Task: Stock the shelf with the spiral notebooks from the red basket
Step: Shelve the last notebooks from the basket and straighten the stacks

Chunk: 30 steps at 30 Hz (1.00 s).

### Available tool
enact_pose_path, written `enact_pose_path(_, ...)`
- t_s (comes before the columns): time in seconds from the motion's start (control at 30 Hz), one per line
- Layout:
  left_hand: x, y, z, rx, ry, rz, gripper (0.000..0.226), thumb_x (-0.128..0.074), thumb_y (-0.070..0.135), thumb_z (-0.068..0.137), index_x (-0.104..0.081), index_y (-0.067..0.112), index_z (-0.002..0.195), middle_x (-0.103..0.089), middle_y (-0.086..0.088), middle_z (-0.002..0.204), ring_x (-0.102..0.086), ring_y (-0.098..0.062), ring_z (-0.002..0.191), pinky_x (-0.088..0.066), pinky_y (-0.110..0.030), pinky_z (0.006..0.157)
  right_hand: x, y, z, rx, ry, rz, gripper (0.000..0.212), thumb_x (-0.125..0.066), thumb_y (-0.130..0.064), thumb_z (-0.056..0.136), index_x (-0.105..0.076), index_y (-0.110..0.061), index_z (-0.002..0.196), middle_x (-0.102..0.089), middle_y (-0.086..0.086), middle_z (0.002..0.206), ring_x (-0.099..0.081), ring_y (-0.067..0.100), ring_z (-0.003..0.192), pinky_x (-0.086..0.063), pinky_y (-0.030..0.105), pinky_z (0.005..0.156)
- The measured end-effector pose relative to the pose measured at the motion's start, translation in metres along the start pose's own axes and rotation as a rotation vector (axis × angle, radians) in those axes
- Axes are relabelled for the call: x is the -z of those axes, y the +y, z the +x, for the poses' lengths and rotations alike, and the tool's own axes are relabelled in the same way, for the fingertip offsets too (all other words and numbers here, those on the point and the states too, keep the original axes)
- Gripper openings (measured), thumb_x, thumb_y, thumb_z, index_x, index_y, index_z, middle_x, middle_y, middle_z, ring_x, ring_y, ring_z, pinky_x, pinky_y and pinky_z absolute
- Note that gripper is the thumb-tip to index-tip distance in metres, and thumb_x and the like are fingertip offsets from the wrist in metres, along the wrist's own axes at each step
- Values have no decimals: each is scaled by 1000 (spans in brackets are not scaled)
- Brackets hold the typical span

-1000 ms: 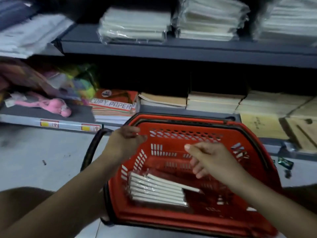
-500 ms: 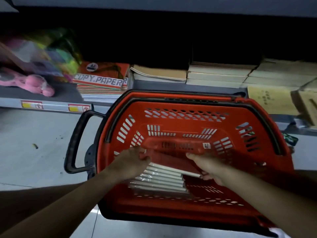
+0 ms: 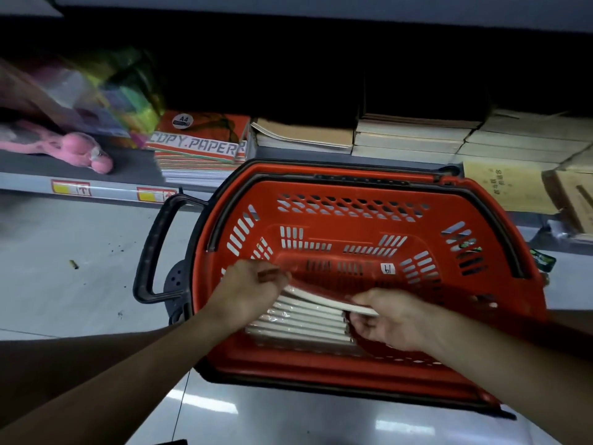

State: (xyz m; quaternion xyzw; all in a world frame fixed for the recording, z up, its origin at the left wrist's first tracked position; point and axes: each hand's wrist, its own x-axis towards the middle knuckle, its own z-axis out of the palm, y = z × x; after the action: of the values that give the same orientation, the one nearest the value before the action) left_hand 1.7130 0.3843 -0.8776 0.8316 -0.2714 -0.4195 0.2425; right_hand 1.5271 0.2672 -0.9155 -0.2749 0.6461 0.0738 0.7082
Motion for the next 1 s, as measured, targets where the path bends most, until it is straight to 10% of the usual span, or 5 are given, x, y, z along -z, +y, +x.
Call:
enact_pose_path(0.27, 35, 3, -54, 123, -79, -870, 18, -68, 4, 88, -66, -12, 95, -75, -16, 93, -76, -26, 87, -61, -37, 82, 7, 10, -64, 319, -135, 124, 20, -63, -1, 94, -63, -2, 114, -66, 13, 105, -67, 22, 69, -56, 29, 56)
enact_pose_path(0.5, 65, 14, -123, 31, -360, -1019, 36, -64, 19, 88, -70, 1, 119, -69, -18, 126, -66, -34, 113, -55, -46, 99, 10, 18, -158, 707, -336, 80, 29, -55, -2, 97, -66, -11, 123, -73, 13, 95, -59, 21, 60, -53, 28, 51)
enact_pose_path(0.7, 82, 24, -153, -253, -237, -1032, 43, -41, 13, 97, -69, 27, 127, -73, -10, 121, -68, -23, 70, -51, -26, 41, 1, 14, -210, 943, -407, 63, 50, -47, -1, 99, -56, -29, 139, -73, 10, 122, -66, 33, 68, -56, 37, 52)
enact_pose_path(1.0, 108, 40, -152, -436, -24, -1115, 37, -52, 6, 91, -75, 19, 118, -75, -16, 115, -70, -33, 78, -56, -33, 49, -31, -24, -217, 1110, -430, 109, 56, -48, 4, 93, -53, -26, 140, -74, -8, 120, -73, 16, 106, -62, 32, 82)
